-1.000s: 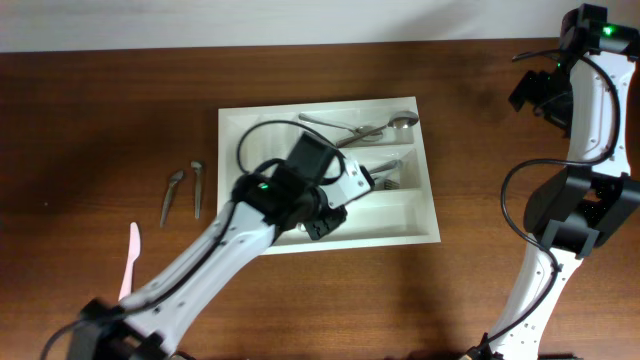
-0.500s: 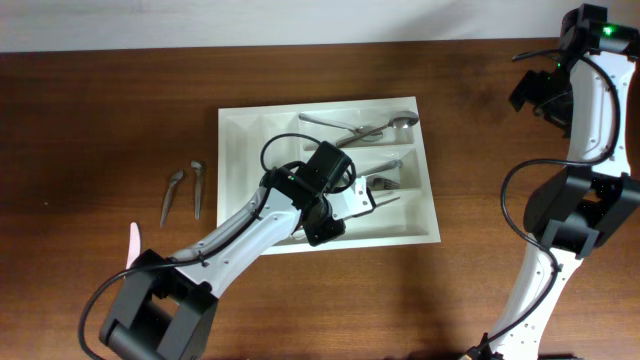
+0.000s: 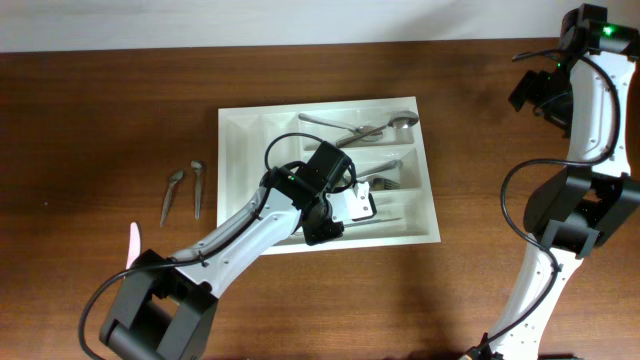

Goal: Pack container
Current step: 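Lower the tongs into the tray's bottom compartment and release, then return the left gripper to the plastic knife and grasp it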

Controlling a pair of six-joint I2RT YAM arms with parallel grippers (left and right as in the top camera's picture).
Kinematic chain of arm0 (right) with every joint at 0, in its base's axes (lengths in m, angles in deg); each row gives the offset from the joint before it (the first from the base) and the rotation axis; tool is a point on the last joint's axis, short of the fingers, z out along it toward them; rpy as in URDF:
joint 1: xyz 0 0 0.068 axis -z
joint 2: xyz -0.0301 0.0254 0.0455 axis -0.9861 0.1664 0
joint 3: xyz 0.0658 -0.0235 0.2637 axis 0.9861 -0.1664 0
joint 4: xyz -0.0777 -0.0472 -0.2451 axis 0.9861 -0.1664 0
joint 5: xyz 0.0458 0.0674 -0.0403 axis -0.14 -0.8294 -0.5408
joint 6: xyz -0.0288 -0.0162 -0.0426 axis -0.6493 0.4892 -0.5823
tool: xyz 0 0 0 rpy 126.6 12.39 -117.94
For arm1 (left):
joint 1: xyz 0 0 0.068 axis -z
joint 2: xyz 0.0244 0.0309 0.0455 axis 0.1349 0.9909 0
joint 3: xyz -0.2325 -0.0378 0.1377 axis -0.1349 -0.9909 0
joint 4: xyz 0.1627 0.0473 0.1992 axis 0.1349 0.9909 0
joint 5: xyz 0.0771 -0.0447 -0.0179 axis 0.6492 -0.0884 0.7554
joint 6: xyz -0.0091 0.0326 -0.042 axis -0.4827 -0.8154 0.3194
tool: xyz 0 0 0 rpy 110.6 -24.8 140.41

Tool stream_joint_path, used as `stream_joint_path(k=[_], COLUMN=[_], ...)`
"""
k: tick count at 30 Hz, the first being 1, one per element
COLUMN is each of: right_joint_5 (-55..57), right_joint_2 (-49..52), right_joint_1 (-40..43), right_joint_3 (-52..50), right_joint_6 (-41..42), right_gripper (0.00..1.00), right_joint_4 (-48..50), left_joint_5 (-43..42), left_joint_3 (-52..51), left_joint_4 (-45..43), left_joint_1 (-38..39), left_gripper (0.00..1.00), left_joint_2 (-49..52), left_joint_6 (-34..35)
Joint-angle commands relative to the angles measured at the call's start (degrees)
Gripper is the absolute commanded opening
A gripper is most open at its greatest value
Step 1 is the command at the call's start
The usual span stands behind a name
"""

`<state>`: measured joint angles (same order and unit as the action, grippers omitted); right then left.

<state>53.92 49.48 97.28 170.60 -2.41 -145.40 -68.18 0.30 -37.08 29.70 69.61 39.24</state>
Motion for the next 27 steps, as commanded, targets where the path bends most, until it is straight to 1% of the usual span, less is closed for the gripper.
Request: stream_joint_path(k=[1,5,8,10,12,13,14,15,16,17,19,22,24,25,27], right_joint_5=[1.14,1.14,1.14,1.14,1.14,1.14,1.14,1.14,1.14,1.14,1.14,1.14,1.14,1.14,1.14], right_joint_2=[-1.44,-1.44,-1.44,-1.44,-1.44,-1.44,-1.44,-1.44,-1.44,-1.44,-1.44,-1.44,-1.44,-1.44,-1.44], right_joint_1=[0.13,0.13,0.13,0.13,0.13,0.13,0.13,0.13,0.13,0.13,0.13,0.13,0.13,0.13,0.13], right_joint_3=[-0.13,-0.13,-0.13,-0.13,-0.13,-0.13,-0.13,-0.13,-0.13,-0.13,-0.13,-0.13,-0.13,-0.13,-0.13], right_joint_6=[0.22,0.22,0.22,0.22,0.22,0.22,0.22,0.22,0.22,0.22,0.22,0.22,0.22,0.22,0.22], right_gripper=[0.99,0.99,0.99,0.99,0.99,0.99,0.99,0.99,0.99,0.99,0.99,0.99,0.99,0.99,0.99], right_joint_4=[0.13,0.13,0.13,0.13,0.13,0.13,0.13,0.13,0.13,0.13,0.13,0.13,0.13,0.13,0.15], left_joint_5=[-0.26,-0.07,2.78,7.54,13.49,16.94,20.76,25.16,28.81,32.87,35.98,35.23,35.28,35.26,35.19], left_joint_3=[0.74,0.74,1.51,4.13,8.33,10.75,13.18,15.78,17.73,19.91,22.38,22.77,22.75,22.60,22.18], left_joint_4=[-0.17,-0.50,-1.73,-1.92,-1.86,-1.86,-1.73,-1.20,-0.48,1.03,4.92,11.78,18.58,22.43,26.69], left_joint_1=[0.26,0.26,0.26,0.26,0.26,0.20,0.11,-0.15,-0.52,-1.22,-3.13,-7.34,-10.99,-13.77,-18.60], left_gripper=[0.38,0.37,0.38,0.38,0.38,0.42,0.46,0.68,0.99,0.99,0.99,0.99,0.99,0.99,0.99], left_joint_2=[0.31,0.31,0.20,0.02,-0.52,-0.96,-1.53,-2.25,-2.84,-3.74,-5.31,-7.15,-7.28,-7.13,-7.10], left_joint_6=[-0.94,-0.92,-0.61,2.58,8.85,12.17,15.87,20.37,24.44,29.68,36.30,41.33,43.71,45.92,49.83])
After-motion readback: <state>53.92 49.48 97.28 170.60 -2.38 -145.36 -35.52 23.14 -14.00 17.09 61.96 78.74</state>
